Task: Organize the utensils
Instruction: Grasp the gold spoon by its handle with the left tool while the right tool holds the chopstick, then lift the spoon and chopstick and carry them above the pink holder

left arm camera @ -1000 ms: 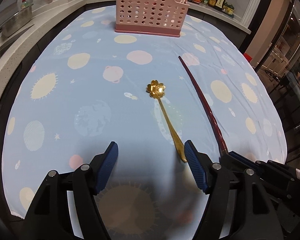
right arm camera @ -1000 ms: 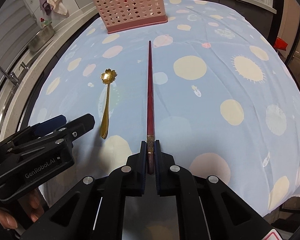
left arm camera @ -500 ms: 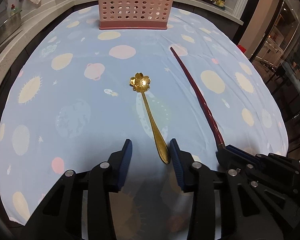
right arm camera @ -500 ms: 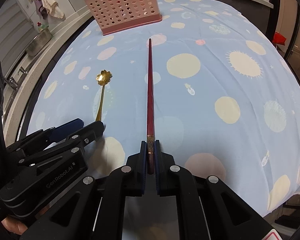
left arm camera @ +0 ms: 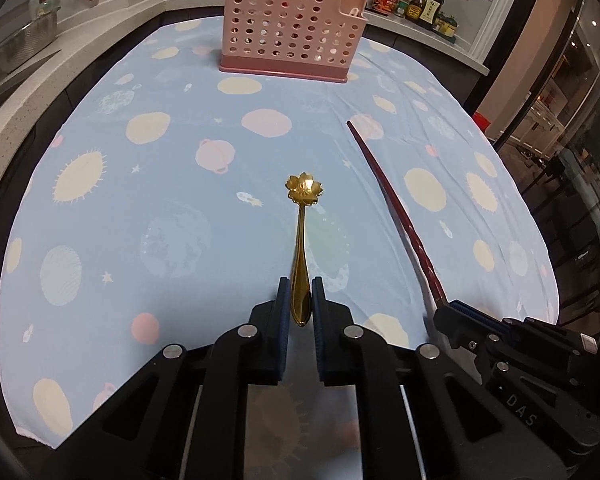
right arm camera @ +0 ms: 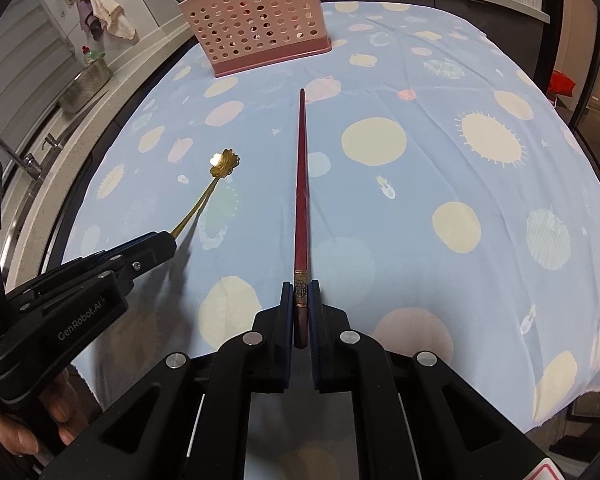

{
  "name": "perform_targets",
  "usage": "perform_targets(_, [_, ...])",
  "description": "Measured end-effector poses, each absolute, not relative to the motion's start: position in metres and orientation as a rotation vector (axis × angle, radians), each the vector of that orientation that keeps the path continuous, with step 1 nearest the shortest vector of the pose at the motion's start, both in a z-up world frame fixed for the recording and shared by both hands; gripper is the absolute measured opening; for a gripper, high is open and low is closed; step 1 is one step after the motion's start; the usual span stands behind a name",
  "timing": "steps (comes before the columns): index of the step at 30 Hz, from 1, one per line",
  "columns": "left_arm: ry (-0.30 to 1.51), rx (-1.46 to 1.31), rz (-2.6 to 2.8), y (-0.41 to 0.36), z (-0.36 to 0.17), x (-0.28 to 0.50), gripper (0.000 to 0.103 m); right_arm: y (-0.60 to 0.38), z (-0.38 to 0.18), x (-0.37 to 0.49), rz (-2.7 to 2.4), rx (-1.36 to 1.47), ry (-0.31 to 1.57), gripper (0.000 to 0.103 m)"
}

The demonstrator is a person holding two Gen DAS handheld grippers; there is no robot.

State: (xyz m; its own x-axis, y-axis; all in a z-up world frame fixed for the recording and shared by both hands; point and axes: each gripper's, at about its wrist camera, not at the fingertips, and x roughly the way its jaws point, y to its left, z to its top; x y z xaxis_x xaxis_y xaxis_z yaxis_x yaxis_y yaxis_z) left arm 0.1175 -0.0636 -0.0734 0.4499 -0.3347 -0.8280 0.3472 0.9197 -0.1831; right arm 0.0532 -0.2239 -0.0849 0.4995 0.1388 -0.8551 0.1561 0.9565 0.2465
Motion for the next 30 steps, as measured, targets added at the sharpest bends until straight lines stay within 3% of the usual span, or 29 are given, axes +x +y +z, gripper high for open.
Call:
perform_targets(10, [0.936, -0.039, -0.394, -0.048, -0.031, 0.125, 0.008, -0.228, -0.039, 0.056, 0.015, 0.328, 0.943, 0.007])
perform_targets(12, [0.92, -0.046, -0.394, -0.046, -0.023, 0.128, 0.001, -0.23, -0.028, 0.057, 0.019, 0.337, 0.916, 0.007])
perform_targets(30, [0.794, -0.032, -0.389, -0.044, 0.035, 0.159, 0.001, -0.264, 0.067, 0.092, 0.025, 0.387, 0.669, 0.007])
